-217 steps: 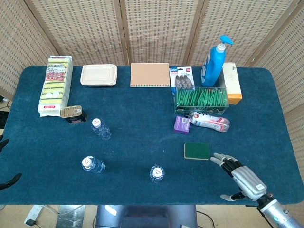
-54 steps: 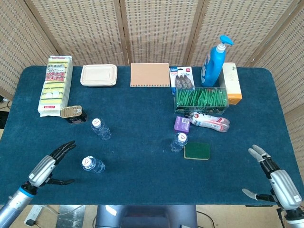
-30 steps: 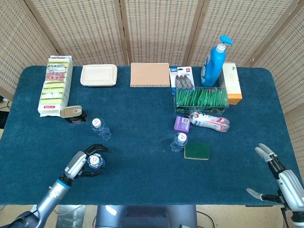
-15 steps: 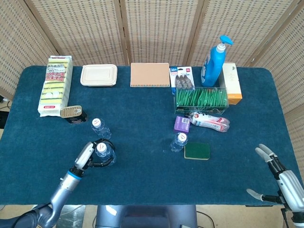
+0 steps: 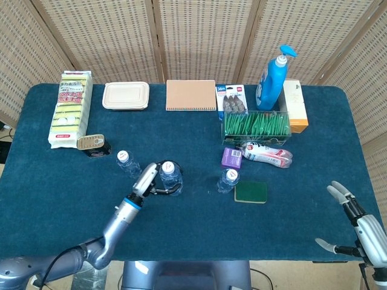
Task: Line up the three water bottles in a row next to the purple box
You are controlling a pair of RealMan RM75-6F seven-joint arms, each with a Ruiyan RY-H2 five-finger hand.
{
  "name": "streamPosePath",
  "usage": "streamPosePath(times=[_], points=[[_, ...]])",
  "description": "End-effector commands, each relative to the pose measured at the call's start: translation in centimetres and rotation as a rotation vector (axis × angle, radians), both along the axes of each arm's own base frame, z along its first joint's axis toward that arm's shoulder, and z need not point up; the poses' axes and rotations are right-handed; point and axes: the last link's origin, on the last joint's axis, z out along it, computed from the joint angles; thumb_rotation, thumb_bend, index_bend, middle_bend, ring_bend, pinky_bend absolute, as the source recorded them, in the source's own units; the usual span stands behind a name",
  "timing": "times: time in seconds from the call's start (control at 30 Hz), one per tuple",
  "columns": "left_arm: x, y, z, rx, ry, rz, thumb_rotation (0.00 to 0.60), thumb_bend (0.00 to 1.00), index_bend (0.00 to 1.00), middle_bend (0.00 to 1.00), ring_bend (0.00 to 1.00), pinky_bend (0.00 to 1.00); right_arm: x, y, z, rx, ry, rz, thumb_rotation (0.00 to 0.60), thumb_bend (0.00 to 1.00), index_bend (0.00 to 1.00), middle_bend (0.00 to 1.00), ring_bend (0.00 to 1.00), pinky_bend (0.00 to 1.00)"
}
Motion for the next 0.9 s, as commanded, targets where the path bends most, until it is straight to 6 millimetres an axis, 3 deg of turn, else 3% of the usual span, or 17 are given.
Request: streamPosePath(times=[0.03,0.4,0.9], points=[[1.6,1.0,-1.6,0.003,0.037,-0.004,0.600,0.34,0.56,0.50,0.37,0.49,-0.1,-0.1,0.1,0.001,-0.001,-0.003,0.600,0.00,0.01,0.00,0.00,0.18],[3.9,1.8,-5.0,0.014,0.106,-0.034,0.600,0.35,0.56,0.50,0.37,0.49,-0.4,-0.4,0.6,-0.012,-0.007,-0.013,0.600,0.00,0.01,0.00,0.00,0.18],[4.3,1.9,-6.7,0.017,0.145,-0.037,0.600,0.34,0.56,0.50,0.37,0.49,-0.6,-0.3,1.0,-0.019,-0.020,-0.011,0.600,0.00,0.01,0.00,0.00,0.18]])
